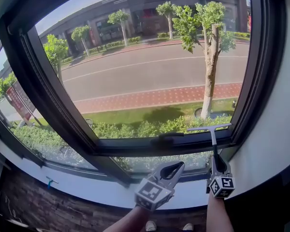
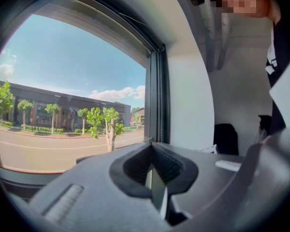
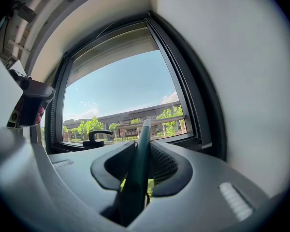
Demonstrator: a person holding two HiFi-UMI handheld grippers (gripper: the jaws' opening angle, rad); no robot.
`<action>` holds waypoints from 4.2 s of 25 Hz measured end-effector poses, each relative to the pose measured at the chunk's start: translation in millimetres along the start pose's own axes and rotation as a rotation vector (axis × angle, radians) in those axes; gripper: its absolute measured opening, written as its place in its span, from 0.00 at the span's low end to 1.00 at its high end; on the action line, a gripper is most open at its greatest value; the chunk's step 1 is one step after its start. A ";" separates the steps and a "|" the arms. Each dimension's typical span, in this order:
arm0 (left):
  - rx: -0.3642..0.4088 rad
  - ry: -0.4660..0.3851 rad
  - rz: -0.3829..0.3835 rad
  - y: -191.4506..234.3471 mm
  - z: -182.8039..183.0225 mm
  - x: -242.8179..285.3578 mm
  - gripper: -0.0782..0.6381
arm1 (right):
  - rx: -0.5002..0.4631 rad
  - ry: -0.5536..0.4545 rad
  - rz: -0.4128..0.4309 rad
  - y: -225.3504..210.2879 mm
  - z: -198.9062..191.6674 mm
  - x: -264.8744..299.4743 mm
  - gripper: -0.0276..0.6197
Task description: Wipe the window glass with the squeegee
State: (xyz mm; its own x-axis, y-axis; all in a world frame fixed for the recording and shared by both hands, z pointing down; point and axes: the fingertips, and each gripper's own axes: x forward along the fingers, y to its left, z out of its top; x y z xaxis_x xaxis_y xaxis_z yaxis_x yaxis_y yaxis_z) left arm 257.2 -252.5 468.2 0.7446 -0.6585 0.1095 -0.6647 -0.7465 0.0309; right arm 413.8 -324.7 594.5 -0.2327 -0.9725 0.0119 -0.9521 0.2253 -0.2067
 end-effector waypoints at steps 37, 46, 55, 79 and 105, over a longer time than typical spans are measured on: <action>-0.007 -0.019 -0.006 2.0 5.3 -10.6 0.11 | -0.033 0.048 -0.027 1.2 12.9 -13.6 0.19; 0.045 -0.087 -0.029 -0.5 31.7 -13.2 0.11 | -0.103 -0.104 -0.018 27.5 111.1 -24.7 0.19; 0.098 -0.175 -0.033 2.5 77.1 -23.9 0.11 | -0.117 -0.320 0.062 79.7 220.7 -23.2 0.19; 0.266 -0.257 0.206 79.7 142.6 -118.2 0.11 | -0.145 -0.677 0.278 230.1 432.7 47.0 0.19; 0.260 -0.232 0.206 93.1 132.0 -119.3 0.11 | -0.172 -0.735 0.208 227.1 455.4 71.4 0.19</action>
State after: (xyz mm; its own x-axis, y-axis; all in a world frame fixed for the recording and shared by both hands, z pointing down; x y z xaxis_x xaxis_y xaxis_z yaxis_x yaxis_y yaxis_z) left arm 114.6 -256.1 326.9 0.6110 -0.7791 -0.1406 -0.7861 -0.5761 -0.2240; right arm 271.2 -370.0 102.8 -0.2760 -0.6857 -0.6736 -0.9347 0.3548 0.0218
